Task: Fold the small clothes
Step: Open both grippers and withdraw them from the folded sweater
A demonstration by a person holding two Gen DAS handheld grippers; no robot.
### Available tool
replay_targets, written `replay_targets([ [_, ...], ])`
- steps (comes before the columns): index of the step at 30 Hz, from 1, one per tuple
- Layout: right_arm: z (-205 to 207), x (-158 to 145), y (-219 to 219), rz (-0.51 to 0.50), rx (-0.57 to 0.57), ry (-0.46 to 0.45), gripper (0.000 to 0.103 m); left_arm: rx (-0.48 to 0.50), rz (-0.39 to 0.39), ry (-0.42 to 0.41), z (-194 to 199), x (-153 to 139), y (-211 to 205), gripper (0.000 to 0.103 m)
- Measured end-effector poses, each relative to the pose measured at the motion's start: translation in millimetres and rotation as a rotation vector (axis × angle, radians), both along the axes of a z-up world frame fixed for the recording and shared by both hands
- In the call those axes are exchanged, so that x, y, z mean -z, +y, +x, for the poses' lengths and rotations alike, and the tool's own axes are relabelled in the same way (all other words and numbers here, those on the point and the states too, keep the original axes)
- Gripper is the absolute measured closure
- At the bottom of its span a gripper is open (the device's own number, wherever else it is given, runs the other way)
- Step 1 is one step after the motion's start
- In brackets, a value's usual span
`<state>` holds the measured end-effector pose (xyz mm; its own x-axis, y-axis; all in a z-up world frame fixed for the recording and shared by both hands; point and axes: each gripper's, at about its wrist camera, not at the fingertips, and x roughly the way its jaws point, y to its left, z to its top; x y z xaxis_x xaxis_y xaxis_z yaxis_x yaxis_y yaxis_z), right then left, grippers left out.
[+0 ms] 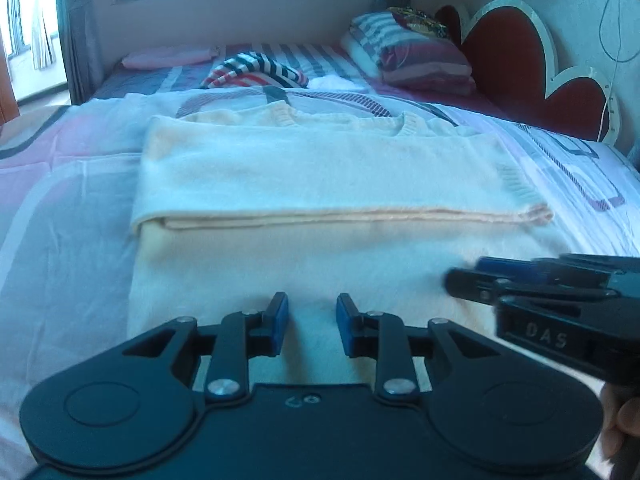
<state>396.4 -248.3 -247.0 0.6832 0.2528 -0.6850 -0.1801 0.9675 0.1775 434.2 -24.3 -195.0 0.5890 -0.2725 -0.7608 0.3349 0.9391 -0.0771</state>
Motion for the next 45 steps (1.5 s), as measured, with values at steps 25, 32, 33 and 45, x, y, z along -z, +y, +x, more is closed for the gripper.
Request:
replay_targets([
  [25, -102, -28, -17, 0.084, 0.018, 0.005, 0.074, -0.009, 0.003, 0.053, -81, -27, -11, 0.073],
  [32, -136, -8, -16, -0.022, -0.045, 0.037, 0.074, -0.032, 0.064, 0.036, -117, -8, -12, 0.071],
  [33, -142, -4, -20, -0.049, -0.05, 0.028, 0.074, -0.034, 0.076, 0.03, -122, -9, -11, 0.07],
  [45, -179, -5, -57, 0.005, -0.068, 0.014, 0.074, -0.151, 0.111, 0.047, -158, -18, -3, 0.06],
])
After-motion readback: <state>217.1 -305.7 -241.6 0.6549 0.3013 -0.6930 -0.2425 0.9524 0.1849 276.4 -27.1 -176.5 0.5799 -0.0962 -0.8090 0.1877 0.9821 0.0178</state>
